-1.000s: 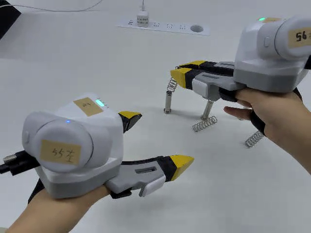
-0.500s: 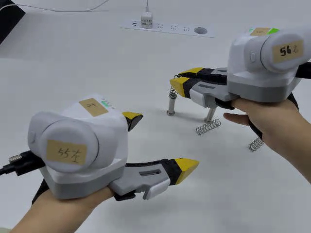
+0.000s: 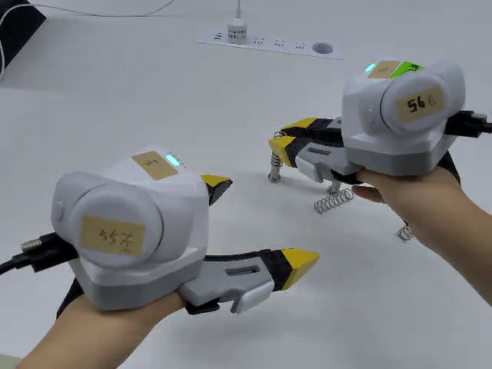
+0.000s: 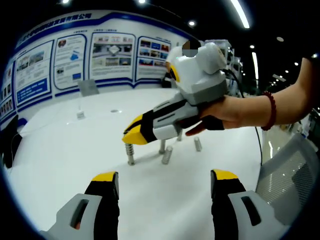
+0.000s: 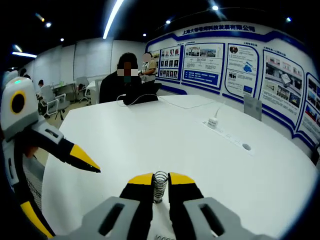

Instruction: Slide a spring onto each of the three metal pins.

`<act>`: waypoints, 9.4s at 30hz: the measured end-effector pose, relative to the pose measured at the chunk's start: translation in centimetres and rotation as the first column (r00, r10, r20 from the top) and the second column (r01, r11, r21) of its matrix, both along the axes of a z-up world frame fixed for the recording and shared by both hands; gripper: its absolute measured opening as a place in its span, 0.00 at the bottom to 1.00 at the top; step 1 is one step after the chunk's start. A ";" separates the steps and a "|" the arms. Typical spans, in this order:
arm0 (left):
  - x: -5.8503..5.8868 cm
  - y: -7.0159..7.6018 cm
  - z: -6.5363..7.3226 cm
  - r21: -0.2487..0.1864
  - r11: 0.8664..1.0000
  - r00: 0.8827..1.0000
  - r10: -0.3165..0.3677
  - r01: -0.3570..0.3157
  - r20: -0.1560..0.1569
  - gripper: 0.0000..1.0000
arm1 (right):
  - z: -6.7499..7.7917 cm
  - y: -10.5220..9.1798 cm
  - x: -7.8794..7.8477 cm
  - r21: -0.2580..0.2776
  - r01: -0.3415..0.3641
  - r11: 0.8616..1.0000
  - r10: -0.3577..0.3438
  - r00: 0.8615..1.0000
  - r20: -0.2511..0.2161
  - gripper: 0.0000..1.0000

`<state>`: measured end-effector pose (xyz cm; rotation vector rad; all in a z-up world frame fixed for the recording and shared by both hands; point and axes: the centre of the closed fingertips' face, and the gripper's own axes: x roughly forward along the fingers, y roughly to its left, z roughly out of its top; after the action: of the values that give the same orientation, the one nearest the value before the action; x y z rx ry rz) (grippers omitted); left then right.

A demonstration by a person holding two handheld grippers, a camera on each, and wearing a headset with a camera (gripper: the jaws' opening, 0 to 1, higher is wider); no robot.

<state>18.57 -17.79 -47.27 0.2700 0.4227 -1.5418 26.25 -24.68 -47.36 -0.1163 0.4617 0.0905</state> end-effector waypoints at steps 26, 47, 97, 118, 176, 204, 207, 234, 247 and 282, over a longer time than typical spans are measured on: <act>0.1 0.1 0.1 0.002 1.000 1.000 -0.002 0.002 0.011 0.75 | -2.3 -0.6 -0.2 -0.007 0.032 0.999 -0.032 0.996 -0.087 0.12; 0.1 -0.1 0.3 -0.013 1.000 0.999 0.003 -0.002 0.043 0.72 | 0.7 -1.1 -2.2 0.093 0.091 0.992 -0.086 0.995 -0.059 0.29; -0.7 -7.7 -3.2 0.134 0.975 0.966 -0.198 0.177 0.165 0.35 | 3.6 -4.2 -13.2 0.165 0.245 0.955 -0.250 0.968 0.012 0.46; -1.0 -9.4 -6.4 0.188 0.963 0.969 -0.217 0.193 0.121 0.19 | 2.5 -5.2 -15.8 0.171 0.305 0.937 -0.308 0.951 -0.007 0.50; -4.1 -5.1 2.1 -0.123 0.951 0.956 -0.271 0.283 0.111 0.10 | 5.0 -2.1 -13.4 0.477 0.205 0.855 -0.258 0.965 0.046 0.31; -5.7 -3.9 4.3 -0.210 0.920 0.941 -0.308 0.332 0.138 0.10 | 5.8 0.7 -13.1 0.736 0.091 0.671 -0.203 0.977 0.065 0.13; -5.6 -3.9 4.3 -0.207 0.922 0.943 -0.303 0.327 0.138 0.10 | 6.1 0.9 -13.1 0.738 0.072 0.671 -0.192 0.978 0.079 0.13; -5.0 -3.4 1.8 -0.094 0.959 0.962 -0.259 0.266 0.084 0.26 | 7.0 -0.5 -12.4 0.576 0.070 0.814 -0.185 0.972 0.144 0.11; -4.5 -3.1 0.3 -0.064 0.978 0.980 -0.197 0.197 0.013 0.38 | 6.7 -3.4 -10.0 0.424 0.117 0.898 -0.190 0.972 0.135 0.11; -4.1 -2.7 -1.4 -0.021 0.986 0.985 -0.167 0.166 -0.039 0.57 | 2.2 -5.7 -7.1 0.164 0.136 0.977 -0.145 0.988 0.047 0.11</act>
<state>14.47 -20.47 -48.66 0.2660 0.4268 -1.7161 19.14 -30.39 -45.20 0.0719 0.4016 -0.0150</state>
